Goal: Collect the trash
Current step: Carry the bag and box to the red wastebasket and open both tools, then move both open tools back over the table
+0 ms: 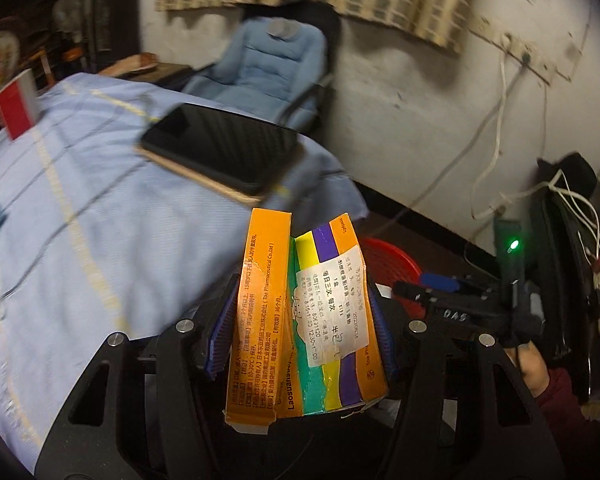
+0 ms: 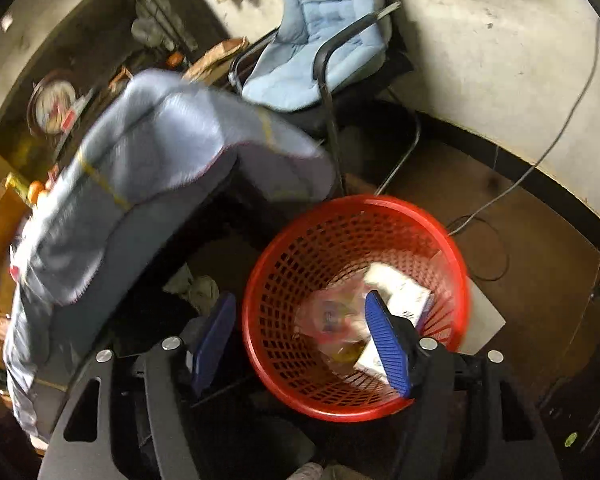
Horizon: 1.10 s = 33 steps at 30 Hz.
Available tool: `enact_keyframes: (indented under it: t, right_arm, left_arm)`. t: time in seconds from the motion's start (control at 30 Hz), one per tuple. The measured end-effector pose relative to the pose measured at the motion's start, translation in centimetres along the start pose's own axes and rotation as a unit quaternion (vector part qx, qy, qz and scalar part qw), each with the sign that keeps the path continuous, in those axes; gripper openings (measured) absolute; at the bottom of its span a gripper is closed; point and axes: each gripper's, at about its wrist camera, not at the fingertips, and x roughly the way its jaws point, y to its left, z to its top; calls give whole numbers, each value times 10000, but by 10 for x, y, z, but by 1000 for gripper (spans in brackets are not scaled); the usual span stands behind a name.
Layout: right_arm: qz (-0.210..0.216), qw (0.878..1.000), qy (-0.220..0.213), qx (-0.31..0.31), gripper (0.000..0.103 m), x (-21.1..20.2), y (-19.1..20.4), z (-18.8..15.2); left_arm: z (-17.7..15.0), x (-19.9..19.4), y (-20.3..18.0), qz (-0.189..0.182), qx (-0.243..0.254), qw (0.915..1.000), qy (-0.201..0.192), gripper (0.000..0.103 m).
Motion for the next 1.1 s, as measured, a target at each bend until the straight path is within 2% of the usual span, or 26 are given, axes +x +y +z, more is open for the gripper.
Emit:
enact_keyframes:
  t: [0.17,0.33,0.43,0.53,0.6,0.73,0.9,1.1]
  right_arm:
    - [19,9980,-469,423,75,-30,-31,5]
    - [56,9950,-681,735,75,-46,-53,7]
    - [68,9943,-680,812,75,-48,-60,7]
    - [95,9942,-675,829,75,-48,-62,6]
    - [134,9941,-683,827,75,-49,-61,5]
    - [204,9944,-693,777,75,-51,-55,5]
    - [294,9947,-783,591,76,-61,-38,7]
    - [427,9943,-925,305,80,-78,-10,10]
  left_arm:
    - [8,41,-31,-251,301,9987,318,58]
    - [15,79,-59,-437,550,9952,685,58]
    - [17,103,-76,-509,710,9920,915,64]
    - [14,117,-84,-255,792,9906,1088,84]
    - [10,118,-85,-180,840,9901,1112,88]
    - [6,109,-83,153,896,9910,978,92]
    - [3,84,-70,740,878,9917,573,94]
    - [3,42,-39,1344,573,9893,-8,95]
